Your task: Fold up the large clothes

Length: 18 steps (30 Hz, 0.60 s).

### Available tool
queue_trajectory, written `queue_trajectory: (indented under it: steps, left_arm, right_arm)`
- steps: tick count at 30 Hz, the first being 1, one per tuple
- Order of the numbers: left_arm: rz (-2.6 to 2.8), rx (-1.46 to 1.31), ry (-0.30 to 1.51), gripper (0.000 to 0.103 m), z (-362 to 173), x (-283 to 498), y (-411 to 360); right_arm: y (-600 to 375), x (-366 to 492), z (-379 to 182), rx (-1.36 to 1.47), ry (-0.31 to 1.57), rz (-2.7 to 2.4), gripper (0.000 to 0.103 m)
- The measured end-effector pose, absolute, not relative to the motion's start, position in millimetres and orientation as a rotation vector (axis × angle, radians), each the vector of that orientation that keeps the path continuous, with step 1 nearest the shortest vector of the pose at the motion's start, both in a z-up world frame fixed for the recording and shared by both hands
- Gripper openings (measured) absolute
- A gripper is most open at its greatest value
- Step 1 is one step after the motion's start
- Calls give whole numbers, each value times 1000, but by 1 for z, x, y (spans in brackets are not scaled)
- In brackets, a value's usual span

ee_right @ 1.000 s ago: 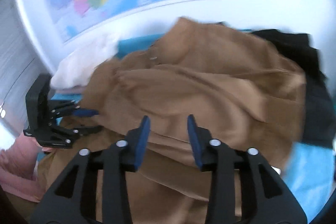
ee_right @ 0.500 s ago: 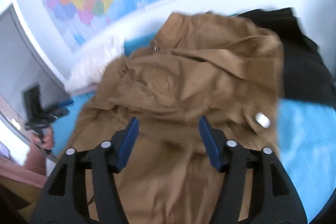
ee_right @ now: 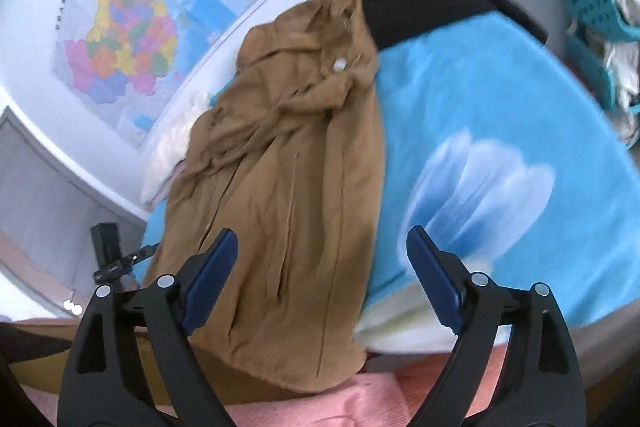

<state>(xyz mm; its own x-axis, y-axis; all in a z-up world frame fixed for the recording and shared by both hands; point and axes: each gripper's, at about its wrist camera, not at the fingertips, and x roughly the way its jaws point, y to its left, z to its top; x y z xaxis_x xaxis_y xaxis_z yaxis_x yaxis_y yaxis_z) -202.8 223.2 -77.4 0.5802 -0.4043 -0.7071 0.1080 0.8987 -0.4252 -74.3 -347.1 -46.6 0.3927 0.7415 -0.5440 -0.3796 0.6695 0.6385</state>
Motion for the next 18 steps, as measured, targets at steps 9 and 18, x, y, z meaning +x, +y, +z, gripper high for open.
queue_trajectory:
  steps: [9,18]
  left_arm:
    - [-434,-392,930,97,-80,-226,204]
    - [-441,-418,937,97,-80,-222,192]
  right_arm:
    - [-321,-90,-61,426,924,880,82]
    - [-326,-97,-65,475,884,876,59]
